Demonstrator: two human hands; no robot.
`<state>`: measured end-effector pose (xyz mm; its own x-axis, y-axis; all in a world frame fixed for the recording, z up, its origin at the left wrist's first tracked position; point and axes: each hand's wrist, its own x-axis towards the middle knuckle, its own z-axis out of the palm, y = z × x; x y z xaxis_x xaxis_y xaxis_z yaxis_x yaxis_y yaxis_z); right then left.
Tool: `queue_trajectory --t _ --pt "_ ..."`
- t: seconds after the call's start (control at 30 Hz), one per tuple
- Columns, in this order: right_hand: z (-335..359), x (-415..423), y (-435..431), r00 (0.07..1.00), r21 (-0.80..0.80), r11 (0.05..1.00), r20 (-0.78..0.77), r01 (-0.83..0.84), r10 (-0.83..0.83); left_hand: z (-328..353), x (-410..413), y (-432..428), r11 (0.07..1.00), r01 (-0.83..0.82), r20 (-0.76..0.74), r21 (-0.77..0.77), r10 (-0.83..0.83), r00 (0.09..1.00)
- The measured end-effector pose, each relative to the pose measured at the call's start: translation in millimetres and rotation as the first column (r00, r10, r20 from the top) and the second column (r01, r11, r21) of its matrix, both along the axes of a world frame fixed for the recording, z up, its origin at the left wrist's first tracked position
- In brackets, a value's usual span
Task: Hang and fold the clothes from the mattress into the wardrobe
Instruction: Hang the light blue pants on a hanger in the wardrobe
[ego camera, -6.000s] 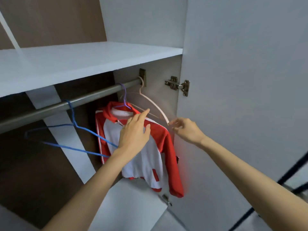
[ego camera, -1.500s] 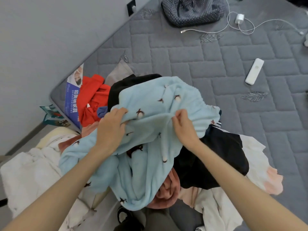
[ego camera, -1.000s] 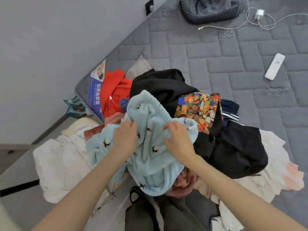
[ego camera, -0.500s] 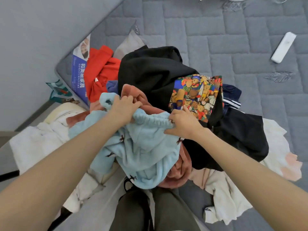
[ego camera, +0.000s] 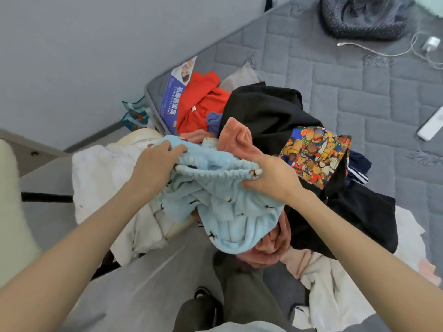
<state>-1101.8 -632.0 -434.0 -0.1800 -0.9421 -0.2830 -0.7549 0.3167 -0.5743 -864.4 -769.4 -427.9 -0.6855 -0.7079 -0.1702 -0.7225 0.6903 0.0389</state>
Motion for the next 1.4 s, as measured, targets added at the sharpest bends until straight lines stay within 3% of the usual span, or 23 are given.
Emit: queue_trajectory --t 0.2,0.37,0.53,0.67,0.77,0.87,1.13,1.27,1.37,1.4 --pt "66.6 74.1 7.1 0.965 0.127 0.957 -0.011 -0.26 0.264 78.8 106.5 53.8 0.986 -0.153 -0.017 0.068 0.155 0.988" --pt "118.4 155.2 44.8 0.948 -0.009 0.949 -0.05 -0.316 0.315 117.3 208.8 144.4 0.967 -0.253 -0.156 0.041 0.256 0.954" --pt "168.1 232.3 76.7 0.926 -0.186 0.907 -0.091 -0.377 0.366 153.6 280.2 219.7 0.868 -0.488 -0.316 0.092 0.491 0.812" --pt "219.7 281.8 99.7 0.863 -0.153 0.85 -0.123 -0.504 0.489 191.9 326.9 271.1 0.759 -0.648 -0.328 0.062 0.629 0.705" --pt "253.9 314.1 120.4 0.759 -0.081 0.757 -0.142 -0.648 0.635 216.9 357.7 313.6 0.66 -0.751 -0.32 -0.014 0.709 0.629" --pt "274.5 342.3 146.9 0.64 -0.082 0.635 -0.058 -0.768 0.766 232.9 380.7 362.3 0.532 -0.846 -0.374 -0.045 0.776 0.508" --pt "320.0 373.9 195.7 0.464 -0.34 0.486 0.149 -0.805 0.873 283.9 383.7 502.2 0.212 -0.944 -0.433 -0.252 0.848 0.306" --pt "349.1 408.1 229.1 0.441 -0.553 0.409 0.082 -0.726 0.894 322.7 390.8 568.1 0.024 -0.914 -0.505 -0.404 0.828 0.245" --pt "374.3 435.1 254.9 0.449 -0.671 0.368 0.058 -0.644 0.892 348.8 403.4 610.3 -0.163 -0.879 -0.587 -0.449 0.795 0.153" --pt "381.1 441.9 262.6 0.471 -0.713 0.323 -0.011 -0.622 0.882 354.7 406.5 622.5 -0.229 -0.859 -0.617 -0.459 0.777 0.122"
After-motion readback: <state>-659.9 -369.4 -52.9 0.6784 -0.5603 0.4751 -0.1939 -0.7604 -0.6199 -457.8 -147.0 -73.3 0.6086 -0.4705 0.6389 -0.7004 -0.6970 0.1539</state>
